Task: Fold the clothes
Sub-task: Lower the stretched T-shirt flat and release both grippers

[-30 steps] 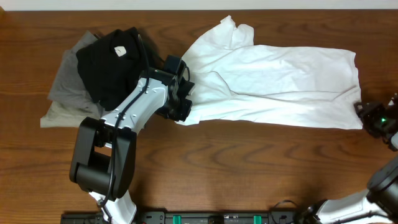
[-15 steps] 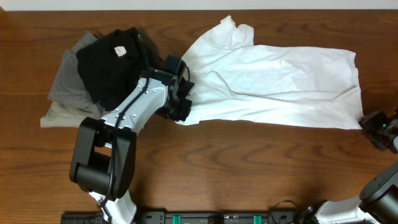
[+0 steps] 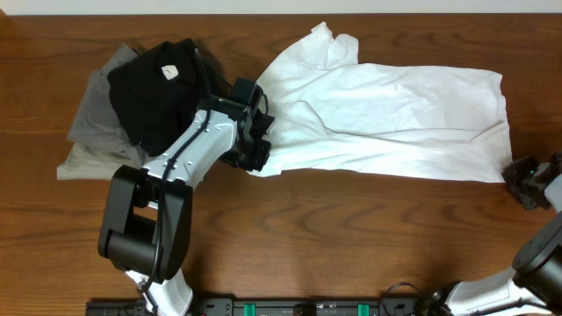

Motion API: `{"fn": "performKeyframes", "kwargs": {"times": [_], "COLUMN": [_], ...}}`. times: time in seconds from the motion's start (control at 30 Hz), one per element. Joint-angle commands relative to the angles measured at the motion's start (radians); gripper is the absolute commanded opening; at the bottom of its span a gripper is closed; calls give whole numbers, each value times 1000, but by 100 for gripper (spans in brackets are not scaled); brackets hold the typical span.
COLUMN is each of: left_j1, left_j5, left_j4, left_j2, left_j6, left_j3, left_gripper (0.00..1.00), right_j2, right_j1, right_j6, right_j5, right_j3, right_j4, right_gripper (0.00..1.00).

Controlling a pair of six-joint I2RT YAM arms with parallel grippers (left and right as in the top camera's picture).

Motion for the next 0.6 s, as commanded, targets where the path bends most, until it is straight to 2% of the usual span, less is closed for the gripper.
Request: {"fn": "performKeyframes", "kwargs": {"times": [0.0, 0.1, 0.57], "left_j1": [7, 7, 8], "left_j5": [-10, -11, -141], "left_j4": [-4, -12, -135], "left_j2": [-15, -15, -45], "left_j6": [5, 5, 5], "left_j3": [22, 22, 22], "left_gripper": [6, 6, 6], "right_j2": [29, 21, -94], "right_j1": [6, 1, -52], "right_j6": [43, 14, -6], "right_j5": [26, 17, 134], "right_j3": [2, 3, 3], "right_j4": [8, 46, -6], "right_gripper": [17, 1, 1]}}
